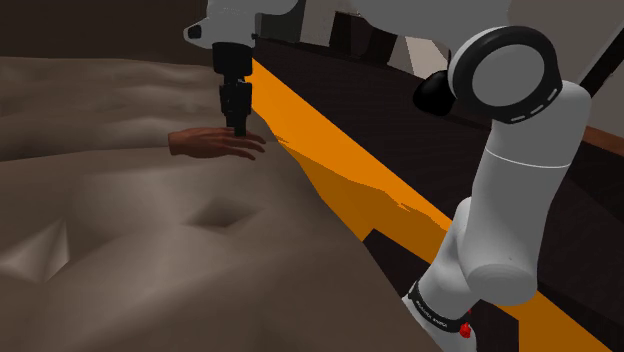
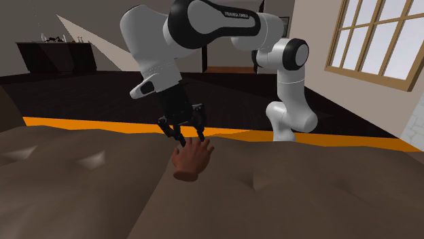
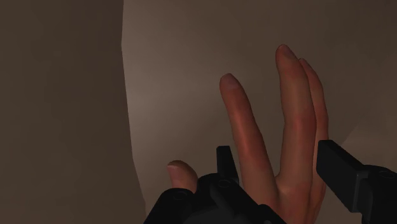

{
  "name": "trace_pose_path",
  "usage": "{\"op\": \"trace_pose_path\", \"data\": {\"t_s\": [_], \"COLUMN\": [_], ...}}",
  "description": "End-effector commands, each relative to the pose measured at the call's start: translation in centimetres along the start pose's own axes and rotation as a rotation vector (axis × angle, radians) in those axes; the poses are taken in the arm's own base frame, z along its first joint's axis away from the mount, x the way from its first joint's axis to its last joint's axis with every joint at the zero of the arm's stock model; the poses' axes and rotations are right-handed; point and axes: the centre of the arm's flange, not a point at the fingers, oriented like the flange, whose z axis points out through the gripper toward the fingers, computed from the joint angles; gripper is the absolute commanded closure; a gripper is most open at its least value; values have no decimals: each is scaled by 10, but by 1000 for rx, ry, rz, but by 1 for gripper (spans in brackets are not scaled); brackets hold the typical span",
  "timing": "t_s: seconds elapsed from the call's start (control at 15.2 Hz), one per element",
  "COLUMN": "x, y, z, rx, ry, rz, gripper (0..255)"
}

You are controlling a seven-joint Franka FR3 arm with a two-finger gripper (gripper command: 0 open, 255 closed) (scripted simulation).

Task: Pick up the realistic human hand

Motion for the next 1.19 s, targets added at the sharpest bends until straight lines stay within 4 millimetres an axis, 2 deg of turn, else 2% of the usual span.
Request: {"op": "trace_pose_path", "data": {"t_s": [0.0, 0.46, 1.12], "x": [0, 0, 2], "y": [0, 0, -19], "z": [1, 0, -49], "rx": [0, 0, 0], "ry": [0, 0, 0], "rz": [0, 0, 0], "gripper": [255, 255, 255]}}
